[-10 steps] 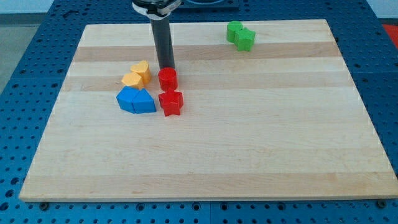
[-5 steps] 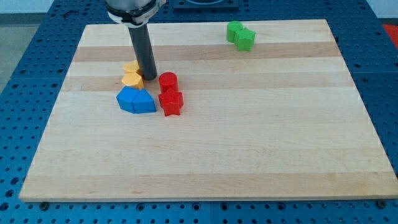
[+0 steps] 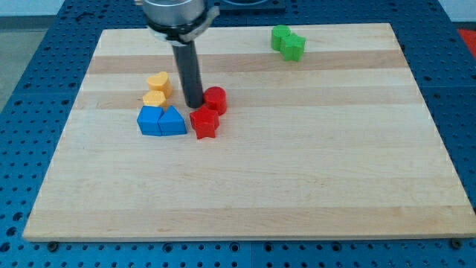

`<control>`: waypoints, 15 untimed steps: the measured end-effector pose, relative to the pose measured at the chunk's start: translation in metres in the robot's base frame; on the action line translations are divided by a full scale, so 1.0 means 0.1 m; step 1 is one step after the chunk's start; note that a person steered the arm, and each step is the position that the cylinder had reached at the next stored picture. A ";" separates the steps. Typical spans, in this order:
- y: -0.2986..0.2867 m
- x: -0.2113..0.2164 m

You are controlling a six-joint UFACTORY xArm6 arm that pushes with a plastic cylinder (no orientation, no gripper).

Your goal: Push the red circle to the right side of red star

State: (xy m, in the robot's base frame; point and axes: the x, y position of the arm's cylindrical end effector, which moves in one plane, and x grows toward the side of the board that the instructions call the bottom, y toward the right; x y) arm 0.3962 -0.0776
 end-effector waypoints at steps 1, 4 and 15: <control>0.39 0.00; 0.69 -0.21; 2.09 0.64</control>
State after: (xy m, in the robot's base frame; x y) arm 0.4602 0.1310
